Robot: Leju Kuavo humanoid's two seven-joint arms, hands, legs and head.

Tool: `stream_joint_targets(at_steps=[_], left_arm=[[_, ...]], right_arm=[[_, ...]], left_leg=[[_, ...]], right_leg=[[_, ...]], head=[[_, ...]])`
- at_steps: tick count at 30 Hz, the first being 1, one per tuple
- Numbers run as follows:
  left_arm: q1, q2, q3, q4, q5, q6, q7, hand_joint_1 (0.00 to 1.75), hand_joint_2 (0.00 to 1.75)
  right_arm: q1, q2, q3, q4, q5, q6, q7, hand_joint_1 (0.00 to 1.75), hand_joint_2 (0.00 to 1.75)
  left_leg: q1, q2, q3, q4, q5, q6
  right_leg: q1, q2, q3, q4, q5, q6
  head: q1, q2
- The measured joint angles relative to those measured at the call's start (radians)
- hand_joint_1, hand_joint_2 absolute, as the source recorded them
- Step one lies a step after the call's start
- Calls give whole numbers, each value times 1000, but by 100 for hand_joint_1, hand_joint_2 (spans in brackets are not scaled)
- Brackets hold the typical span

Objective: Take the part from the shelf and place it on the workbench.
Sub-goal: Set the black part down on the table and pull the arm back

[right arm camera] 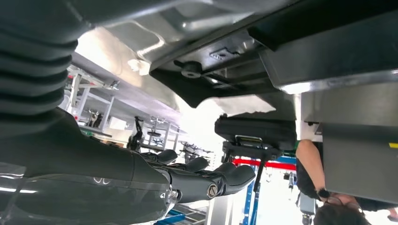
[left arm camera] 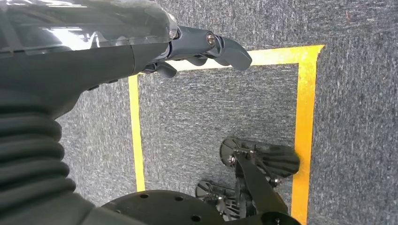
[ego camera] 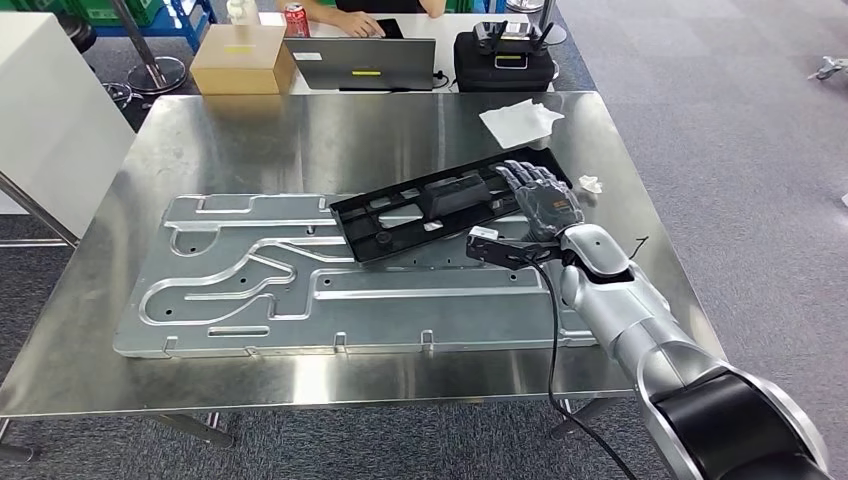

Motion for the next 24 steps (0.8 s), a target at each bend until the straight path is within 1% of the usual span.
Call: stream_joint_targets(at_steps=[3,4,5,6,7,8,9,10,11,12,13,14,15,16,17,18,19,20,21,22,23,24], left_arm=[[0,1,4,0,2,-5,0,0,0],[1,1,5,0,3,-6,0,0,0],[1,1,5,0,3,-8,0,0,0],[1,1,5,0,3,-9,0,0,0],[0,1,5,0,3,-10,0,0,0],[0,1,5,0,3,-11,1,0,0],[0,1,5,0,3,-11,1,0,0],[1,1,5,0,2,-11,2,0,0],[1,1,5,0,2,-11,3,0,0],[2,1,5,0,2,-11,4,0,0],[2,0,5,0,1,-11,4,0,0],[2,-1,5,-1,0,-12,4,0,0],[2,-2,5,-2,0,-13,4,0,0],[1,-3,5,-3,0,-14,4,0,0],[1,-4,6,-4,0,-16,4,0,0],[1,-4,6,-4,0,-18,4,0,0],[2,-2,5,-4,0,-20,4,0,0],[2,0,6,-4,0,-21,4,0,0],[3,1,6,-4,0,-22,4,0,0],[3,2,6,-4,0,-22,4,0,0],[4,1,6,-4,0,-22,4,0,0],[4,1,6,-4,0,-22,4,0,0]], right_arm=[[7,-8,0,-11,-6,-8,-5,0,0],[9,-14,0,-18,-9,-11,-6,0,0],[12,-20,0,-26,-11,-13,-6,0,0],[16,-27,0,-33,-12,-15,-5,0,0],[22,-35,0,-39,-12,-16,-4,0,0],[29,-41,0,-43,-12,-18,-1,0,0],[39,-47,0,-45,-12,-20,2,0,0],[49,-53,0,-46,-11,-22,6,0,0],[59,-57,0,-47,-10,-24,10,0,0],[67,-60,0,-49,-9,-26,13,0,0],[72,-62,0,-53,-8,-28,15,0,0],[74,-64,0,-57,-6,-30,16,0,0],[75,-66,0,-61,-5,-31,18,0,0],[75,-67,-1,-65,-3,-32,19,0,0],[75,-68,-1,-68,-1,-33,20,0,0],[75,-68,-1,-71,1,-32,22,0,0],[74,-68,-1,-73,2,-32,24,0,0],[75,-68,-1,-75,3,-31,25,0,0],[75,-68,-1,-77,4,-31,26,0,0],[76,-68,-1,-79,4,-30,26,0,0],[78,-68,-1,-80,5,-29,27,0,0],[81,-69,-1,-81,5,-29,27,0,0]], left_leg=[[-3,0,-2,4,-4,9],[-2,1,-2,3,-3,13],[-1,2,-1,1,-1,16],[1,3,0,-1,2,20],[1,4,0,-2,2,22],[-1,4,-1,-2,3,24],[-4,3,-2,-2,3,26],[-7,2,-3,-2,4,27],[-12,1,-3,-2,5,29],[-17,0,-4,-2,6,30],[-23,0,-5,-2,8,32],[-27,0,-6,-1,11,32],[-28,1,-6,-2,14,31],[-28,2,-7,-2,17,28],[-26,2,-8,-3,22,23],[-24,2,-8,-5,27,17],[-24,2,-11,-5,30,12],[-24,1,-16,0,22,5],[-23,1,-26,23,-4,-4],[-19,1,-41,63,-44,-14],[-11,2,-60,127,-95,-26],[0,4,-78,197,-139,-38]], right_leg=[[-4,0,1,-1,-2,9],[-4,1,2,4,-6,13],[-4,1,-4,20,-19,13],[-3,1,-19,57,-44,13],[-1,1,-45,115,-78,10],[2,2,-80,188,-116,6],[6,2,-115,260,-144,2],[11,2,-141,307,-154,-3],[16,2,-150,318,-143,-11],[23,2,-139,287,-114,-23],[31,3,-111,224,-76,-39],[41,4,-77,152,-45,-57],[50,4,-51,96,-18,-71],[57,5,-35,60,-3,-80],[61,5,-32,45,4,-84],[62,4,-34,41,13,-85],[58,3,-35,31,21,-86],[53,1,-37,22,30,-87],[47,-1,-42,15,42,-88],[41,-3,-48,10,54,-86],[38,-3,-58,9,62,-84],[34,-5,-69,10,71,-80]], head=[[0,0],[0,0],[0,0],[0,0],[0,0],[0,0],[0,0],[0,0],[0,0],[0,0],[0,0],[0,0],[0,0],[0,0],[-1,0],[0,0],[0,0],[0,0],[0,0],[0,0],[0,0],[0,0]])
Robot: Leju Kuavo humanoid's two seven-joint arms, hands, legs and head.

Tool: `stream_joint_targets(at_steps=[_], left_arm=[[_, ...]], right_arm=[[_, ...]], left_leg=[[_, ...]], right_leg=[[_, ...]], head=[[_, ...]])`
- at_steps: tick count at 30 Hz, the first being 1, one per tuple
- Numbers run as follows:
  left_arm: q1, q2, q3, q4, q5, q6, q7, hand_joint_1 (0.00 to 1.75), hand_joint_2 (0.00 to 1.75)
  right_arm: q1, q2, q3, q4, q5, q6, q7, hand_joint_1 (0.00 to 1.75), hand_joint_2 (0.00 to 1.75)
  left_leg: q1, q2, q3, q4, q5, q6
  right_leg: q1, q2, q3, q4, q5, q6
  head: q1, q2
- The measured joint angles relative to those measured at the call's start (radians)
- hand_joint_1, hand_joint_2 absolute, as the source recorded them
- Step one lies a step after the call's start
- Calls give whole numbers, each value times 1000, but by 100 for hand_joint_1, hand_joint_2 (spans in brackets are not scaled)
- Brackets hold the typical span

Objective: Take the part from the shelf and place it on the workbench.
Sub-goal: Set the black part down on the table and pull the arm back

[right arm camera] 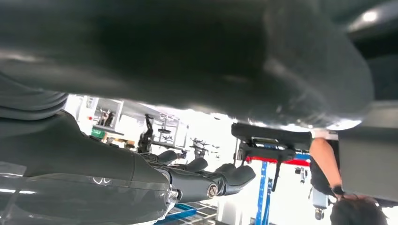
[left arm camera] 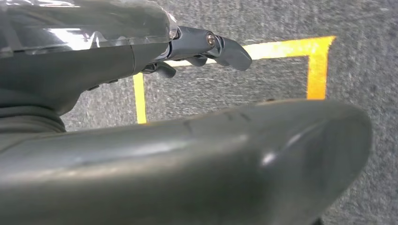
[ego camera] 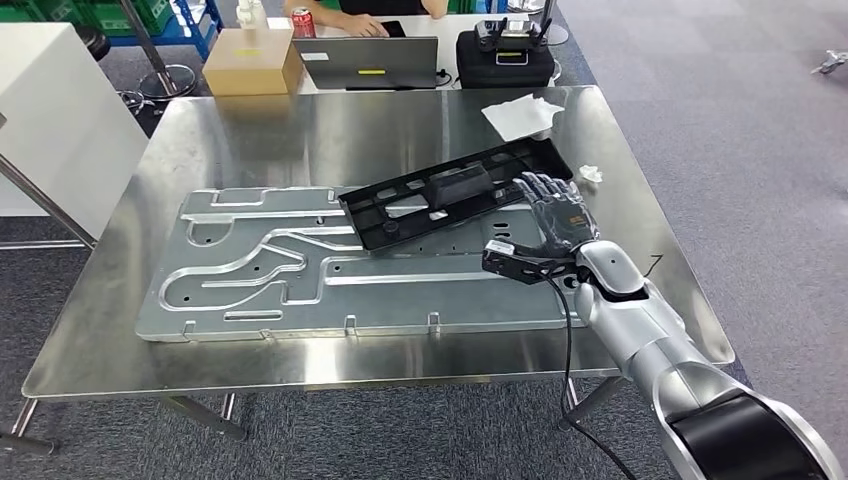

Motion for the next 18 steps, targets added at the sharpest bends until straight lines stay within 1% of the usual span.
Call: stream_joint_targets(at_steps=[1,2,3,4,5,6,7,8,9,10,11,12,13,15,16,17,18], left_arm=[[0,0,0,0,0,0,0,0,0],[0,1,0,0,0,0,0,0,0],[1,1,0,0,0,0,0,0,0],[0,1,0,0,0,0,0,0,0],[0,1,0,0,0,0,0,0,0],[-1,1,0,0,0,0,0,0,0],[-1,1,0,-1,0,0,0,0,0],[-1,0,0,-1,0,0,0,0,0],[-1,0,0,-1,0,0,0,0,0],[-2,0,0,-1,0,0,0,0,0],[-2,0,0,-1,0,0,0,0,0],[-3,0,0,-1,1,0,0,0,0],[-3,0,0,-1,1,0,1,0,0],[-2,0,1,-1,3,0,3,0,0],[-1,0,1,-1,4,0,5,0,0],[-1,0,1,-1,5,0,6,0,0],[0,0,2,-1,6,1,6,0,0]], right_arm=[[3,-1,0,0,0,1,0,0,0],[7,-1,0,0,1,2,1,0,0],[10,-1,0,0,1,3,1,0,0],[12,-1,0,0,2,4,1,0,0],[14,-1,0,-2,4,4,1,0,0],[14,-2,0,-4,5,4,1,0,0],[14,-2,-1,-6,8,4,1,0,0],[15,-3,-1,-8,10,4,1,0,0],[16,-3,-2,-9,13,4,0,0,0],[18,-4,-2,-9,16,4,0,0,0],[20,-5,-2,-9,17,5,-1,0,0],[22,-6,-2,-9,18,6,-3,0,0],[23,-8,-2,-9,17,6,-5,0,0],[26,-11,-3,-9,15,7,-10,0,0],[28,-11,-4,-9,14,7,-11,0,0],[32,-11,-4,-9,14,7,-13,0,0],[35,-11,-4,-9,14,8,-15,0,0]], left_leg=[[11,2,-9,55,-24,-11],[22,5,-5,83,-31,-23],[31,7,18,70,-17,-33],[40,9,63,14,7,-44],[47,10,113,-60,19,-55],[49,8,154,-121,29,-58],[49,6,180,-165,31,-56],[47,4,186,-178,26,-50],[44,1,183,-175,29,-38],[45,2,178,-176,32,-27],[45,3,173,-176,36,-15],[44,5,167,-178,44,-3],[43,6,158,-179,53,7],[36,7,137,-179,69,19],[32,7,125,-178,77,21],[28,6,114,-178,85,23],[23,6,104,-178,93,24]], right_leg=[[-4,-1,-11,2,7,5],[-10,-2,-22,4,13,11],[-16,-3,-33,9,19,17],[-23,-3,-43,15,22,24],[-28,-3,-53,24,25,32],[-31,-3,-61,31,27,39],[-31,-3,-67,37,30,47],[-30,-2,-71,40,33,55],[-28,-1,-73,41,38,62],[-29,-1,-75,41,41,69],[-31,0,-79,47,35,74],[-33,1,-89,67,13,77],[-33,1,-106,109,-25,78],[-29,3,-154,241,-115,78],[-27,4,-171,301,-143,76],[-24,4,-174,334,-150,73],[-20,5,-158,331,-138,67]], head=[[0,0],[0,0],[0,0],[0,0],[0,0],[0,0],[0,0],[0,0],[1,0],[1,0],[1,0],[1,0],[1,0],[1,0],[1,0],[1,0],[1,0]])
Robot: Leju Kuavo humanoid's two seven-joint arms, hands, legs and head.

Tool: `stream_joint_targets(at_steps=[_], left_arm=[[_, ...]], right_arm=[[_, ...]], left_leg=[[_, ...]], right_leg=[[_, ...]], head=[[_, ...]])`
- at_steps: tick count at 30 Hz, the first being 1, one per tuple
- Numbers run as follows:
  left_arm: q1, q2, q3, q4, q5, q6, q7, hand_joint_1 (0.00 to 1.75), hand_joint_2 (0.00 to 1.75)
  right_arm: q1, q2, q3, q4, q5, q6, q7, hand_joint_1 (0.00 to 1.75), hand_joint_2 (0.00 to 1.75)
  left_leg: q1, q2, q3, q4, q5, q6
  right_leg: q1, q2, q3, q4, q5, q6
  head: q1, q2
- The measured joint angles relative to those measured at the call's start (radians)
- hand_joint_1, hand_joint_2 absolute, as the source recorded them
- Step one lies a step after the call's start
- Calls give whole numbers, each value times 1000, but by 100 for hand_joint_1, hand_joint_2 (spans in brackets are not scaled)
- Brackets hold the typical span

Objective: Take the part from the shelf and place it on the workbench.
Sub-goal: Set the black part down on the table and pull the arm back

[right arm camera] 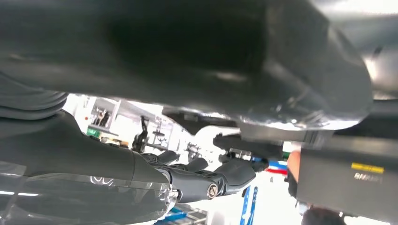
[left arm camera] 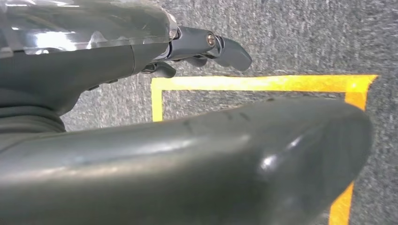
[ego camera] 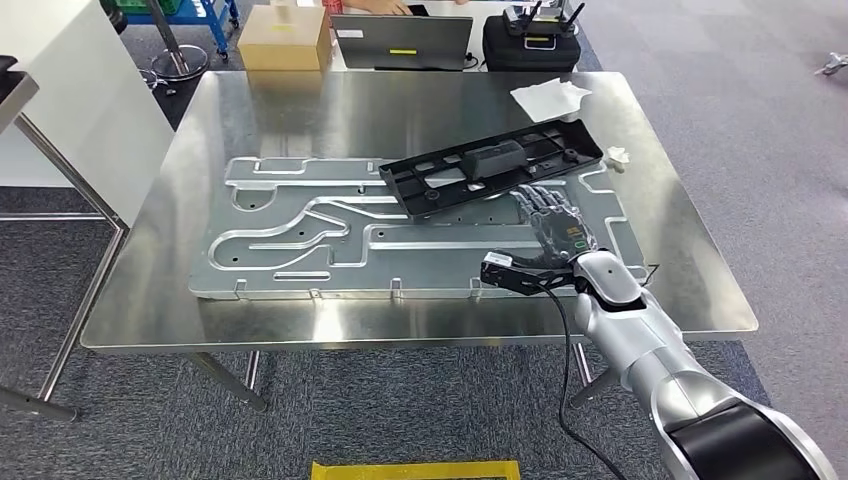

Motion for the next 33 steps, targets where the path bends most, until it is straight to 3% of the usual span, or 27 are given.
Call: stream_joint_targets(at_steps=[2,4,5,7,9,10,12,13,14,15,16,18,20,21,23,24,26,28,29,30,31,33], left_arm=[[0,-1,1,0,1,1,0,0,0],[0,-2,1,-1,1,3,1,0,0],[0,-3,1,-2,1,5,1,0,0],[2,-4,1,-2,0,7,1,0,0],[4,-4,1,-2,-3,8,1,0,0],[5,-3,1,-2,-5,8,1,0,0],[6,-3,1,-2,-7,9,1,0,0],[6,-3,1,-2,-8,9,1,0,0],[6,-3,1,-2,-9,9,2,0,0],[6,-2,1,-2,-10,9,2,0,0],[6,-1,1,-2,-12,9,2,0,0],[5,0,1,-2,-16,9,3,0,0],[4,0,1,-2,-19,9,4,0,0],[4,0,1,-2,-20,8,4,0,0],[5,0,0,-2,-23,8,5,0,0],[4,0,0,-2,-23,8,5,0,0],[2,1,-1,-2,-25,8,5,0,0],[2,1,-1,-2,-25,8,5,0,0],[2,1,-1,-2,-26,8,5,0,0],[2,1,-1,-2,-26,8,4,0,0],[2,1,-1,-2,-27,9,4,0,0],[1,0,-3,-2,-33,9,3,0,0]], right_arm=[[2,0,0,0,0,1,-4,0,0],[1,0,0,-1,0,-2,-6,0,0],[1,0,-1,-1,0,-4,-6,0,0],[4,-1,-1,-1,0,-10,-5,0,0],[7,-2,-1,-1,-1,-13,-5,0,0],[8,-2,-1,-1,-1,-14,-5,0,0],[14,-5,-1,0,-1,-16,-4,0,0],[18,-6,-2,0,-2,-17,-4,0,0],[24,-8,-2,0,-2,-18,-4,0,0],[29,-9,-2,0,-2,-19,-4,0,0],[34,-11,-2,0,-2,-21,-4,0,0],[42,-16,-5,-1,-5,-24,-3,0,0],[46,-22,-10,-2,-8,-27,-2,0,0],[47,-26,-13,-3,-10,-29,-1,0,0],[52,-33,-17,-3,-13,-32,2,0,0],[56,-37,-19,-3,-14,-33,2,0,0],[62,-46,-21,-3,-16,-35,3,0,0],[66,-53,-24,-3,-16,-35,4,0,0],[69,-55,-25,-3,-16,-35,4,0,0],[72,-57,-26,-3,-16,-34,4,0,0],[75,-57,-26,-3,-17,-34,5,0,0],[77,-60,-29,-6,-17,-34,11,0,0]], left_leg=[[-8,-1,-18,0,16,1],[-14,-1,-29,0,30,-4],[-14,-1,-31,-1,37,-8],[-12,-1,-33,-7,52,-19],[-11,0,-44,3,35,-30],[-10,0,-55,33,0,-35],[-4,0,-89,149,-99,-45],[1,1,-102,216,-133,-50],[5,1,-106,263,-145,-55],[9,1,-96,280,-135,-60],[13,1,-67,260,-111,-64],[17,2,33,133,-80,-69],[14,1,104,24,-90,-60],[10,0,113,4,-99,-52],[9,1,103,-1,-88,-32],[9,3,96,-3,-77,-20],[12,7,75,-9,-52,-3],[8,7,47,-9,-30,2],[6,7,32,-8,-19,3],[4,7,18,-6,-9,3],[2,7,4,-5,1,2],[-1,6,-18,-2,19,-2]], right_leg=[[11,2,85,-109,46,-22],[23,1,171,-240,62,-41],[27,1,191,-277,62,-45],[29,0,191,-294,73,-49],[24,-3,182,-308,96,-57],[20,-4,174,-314,109,-61],[18,-7,151,-316,131,-66],[17,-7,137,-315,141,-65],[16,-8,123,-314,151,-62],[15,-8,109,-311,160,-59],[12,-8,95,-307,168,-54],[8,-7,69,-294,181,-42],[9,-8,54,-283,192,-27],[9,-8,51,-282,198,-20],[7,-8,48,-283,209,-7],[4,-7,42,-274,197,-1],[0,-4,14,-203,120,7],[0,-1,-22,-74,29,13],[0,-1,-30,-22,11,14],[1,0,-23,2,15,14],[1,0,2,-10,35,10],[6,1,99,-128,71,-4]], head=[[0,0],[0,0],[0,0],[0,0],[0,0],[0,0],[0,0],[0,0],[0,0],[-1,0],[-1,0],[-1,0],[0,0],[0,0],[0,0],[0,0],[1,0],[1,0],[1,0],[1,0],[1,0],[1,0]])
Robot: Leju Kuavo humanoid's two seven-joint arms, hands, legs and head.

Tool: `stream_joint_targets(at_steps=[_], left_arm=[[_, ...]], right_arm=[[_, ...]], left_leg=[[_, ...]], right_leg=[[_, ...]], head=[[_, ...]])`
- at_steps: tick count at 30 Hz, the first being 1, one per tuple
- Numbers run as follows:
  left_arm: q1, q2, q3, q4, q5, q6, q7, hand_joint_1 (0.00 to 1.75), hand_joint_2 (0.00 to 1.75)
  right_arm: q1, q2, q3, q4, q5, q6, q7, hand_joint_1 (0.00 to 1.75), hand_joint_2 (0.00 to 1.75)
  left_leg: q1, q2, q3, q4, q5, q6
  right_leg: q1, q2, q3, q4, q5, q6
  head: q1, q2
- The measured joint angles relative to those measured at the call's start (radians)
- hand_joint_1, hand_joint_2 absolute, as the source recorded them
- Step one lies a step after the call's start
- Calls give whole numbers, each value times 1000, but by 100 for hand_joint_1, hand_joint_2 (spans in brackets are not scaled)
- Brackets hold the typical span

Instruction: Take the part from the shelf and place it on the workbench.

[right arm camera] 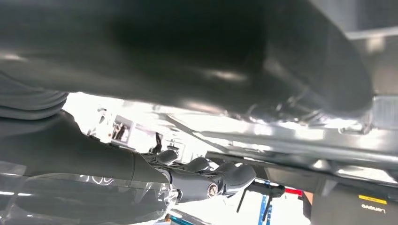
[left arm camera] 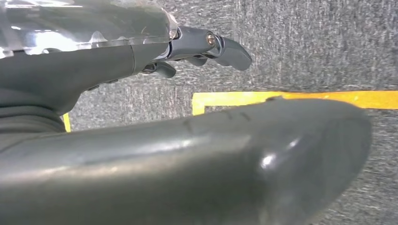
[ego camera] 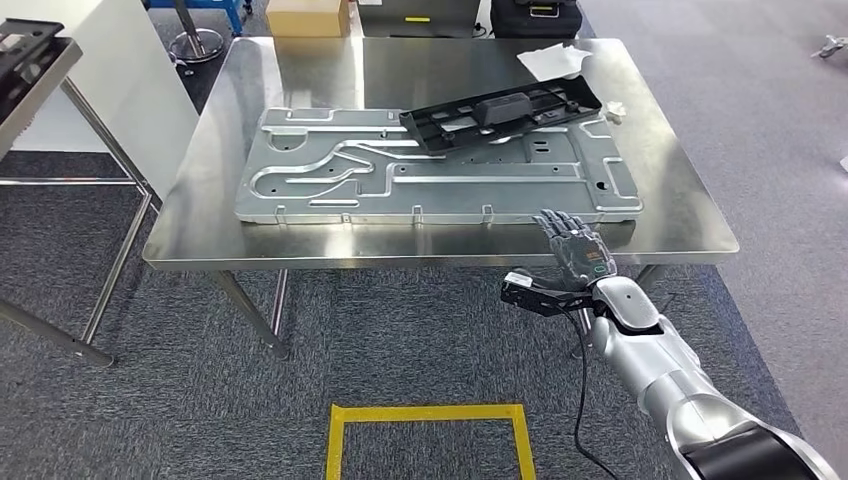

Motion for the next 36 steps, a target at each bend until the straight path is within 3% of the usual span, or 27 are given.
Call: stream_joint_targets(at_steps=[2,4,5,6,7,8,9,10,11,12,13,14,15,16,18,20,22,24,25,26,27,28,30,32,33,34,36], left_arm=[[-3,-1,-4,-1,-11,-1,1,0,0],[-6,-1,-10,-2,-21,-3,6,0,0],[-5,-1,-13,-2,-24,-3,9,0,0],[-5,-1,-16,-2,-26,-4,11,0,0],[-4,0,-19,-2,-28,-4,12,0,0],[-4,0,-22,-2,-29,-4,12,0,0],[-5,0,-24,-2,-31,-4,12,0,0],[-6,0,-26,-2,-34,-4,12,0,0],[-7,0,-27,-2,-37,-4,12,0,0],[-9,0,-29,-2,-40,-4,13,0,0],[-9,1,-30,-2,-42,-4,14,0,0],[-10,2,-31,-2,-43,-4,16,0,0],[-12,4,-32,-2,-45,-4,18,0,0],[-14,5,-33,-2,-46,-4,20,0,0],[-18,6,-36,-2,-48,-4,25,0,0],[-20,7,-42,-2,-53,-4,30,0,0],[-21,7,-48,-2,-58,-4,35,0,0],[-23,8,-52,-2,-62,-4,39,0,0],[-23,8,-53,-2,-64,-4,40,0,0],[-23,8,-54,-2,-66,-4,41,0,0],[-23,9,-55,-2,-68,-4,41,0,0],[-23,9,-56,-2,-70,-4,42,0,0],[-24,9,-59,-2,-73,-4,43,0,0],[-26,9,-62,-2,-74,-4,44,0,0],[-27,9,-64,-2,-75,-4,44,0,0],[-28,9,-65,-2,-75,-4,44,0,0],[-28,10,-69,-2,-75,-4,45,0,0]], right_arm=[[6,-9,-8,-13,-1,-2,8,0,0],[22,-26,-16,-27,-2,-6,10,0,0],[31,-34,-19,-31,-4,-7,8,0,44],[40,-39,-21,-35,-11,-5,2,0,44],[49,-42,-25,-38,-23,0,-6,0,44],[57,-44,-30,-40,-40,6,-17,0,44],[65,-46,-37,-42,-63,15,-30,0,0],[75,-49,-45,-43,-89,23,-45,0,0],[87,-53,-55,-44,-116,30,-61,0,0],[100,-58,-66,-44,-144,37,-77,0,0],[115,-62,-77,-44,-168,42,-91,0,0],[130,-64,-88,-46,-188,45,-103,0,0],[144,-66,-100,-48,-204,47,-113,0,44],[158,-68,-111,-51,-219,49,-121,0,87],[186,-71,-134,-56,-245,49,-134,0,175],[214,-73,-151,-59,-259,46,-139,0,175],[245,-74,-162,-60,-262,40,-139,0,87],[272,-76,-170,-62,-262,31,-135,0,0],[284,-77,-174,-64,-262,27,-133,0,0],[295,-77,-176,-68,-260,22,-129,0,0],[307,-77,-178,-73,-257,18,-124,0,0],[318,-76,-179,-79,-253,14,-118,0,0],[332,-75,-181,-91,-245,10,-107,0,0],[335,-73,-185,-105,-243,8,-103,0,0],[335,-72,-187,-111,-243,7,-102,0,0],[336,-72,-189,-115,-242,6,-101,0,0],[340,-71,-191,-118,-239,4,-98,0,0]], left_leg=[[-3,-1,-11,0,17,-7],[-1,-2,-13,-7,35,-19],[0,-3,-15,-11,43,-25],[1,-4,-21,-8,37,-31],[1,-4,-30,9,11,-36],[2,-4,-44,48,-33,-40],[4,-4,-60,105,-88,-44],[5,-4,-73,172,-136,-48],[7,-4,-81,233,-162,-51],[8,-4,-77,272,-163,-54],[9,-4,-59,278,-142,-56],[9,-4,-23,248,-114,-56],[9,-3,29,189,-98,-55],[8,-4,85,112,-100,-52],[4,-5,154,7,-128,-40],[1,-6,154,-12,-128,-22],[3,-2,140,-16,-108,-3],[5,1,117,-18,-83,10],[4,2,101,-17,-71,12],[2,2,86,-17,-60,13],[1,2,71,-16,-49,12],[0,2,56,-15,-38,11],[-1,2,30,-12,-19,7],[-4,2,13,-8,-2,-2],[-5,2,10,-8,6,-7],[-5,3,8,-10,14,-13],[-3,2,4,-12,26,-26]], right_leg=[[7,-1,87,-129,-4,-13],[13,-3,109,-175,-8,-21],[11,-3,106,-181,3,-26],[9,-5,101,-189,16,-32],[6,-6,92,-196,31,-39],[3,-7,80,-201,46,-44],[4,-7,66,-202,58,-46],[4,-7,51,-201,70,-48],[5,-8,36,-200,81,-46],[5,-9,21,-198,91,-44],[4,-10,6,-195,101,-41],[4,-11,-10,-190,110,-37],[3,-11,-24,-184,118,-33],[4,-11,-37,-176,125,-28],[7,-13,-49,-167,138,-17],[7,-14,-52,-168,153,-4],[3,-10,-64,-150,128,7],[0,-6,-96,-62,34,16],[0,-5,-114,5,-16,20],[0,-4,-127,71,-48,22],[0,-4,-129,115,-55,23],[0,-3,-114,127,-41,23],[1,-2,-30,45,6,16],[5,0,81,-103,3,3],[8,0,115,-156,-9,-3],[12,1,131,-185,-17,-8],[12,-2,124,-197,-4,-21]], head=[[-1,0],[-1,0],[-2,0],[-2,0],[-2,0],[-2,0],[-2,0],[-2,0],[-2,0],[-2,0],[-2,0],[-2,0],[-2,0],[-2,0],[-2,0],[-2,0],[-2,0],[-2,0],[-2,0],[-2,0],[-2,0],[-2,0],[-2,0],[-2,0],[-2,0],[-2,0],[-2,0]])
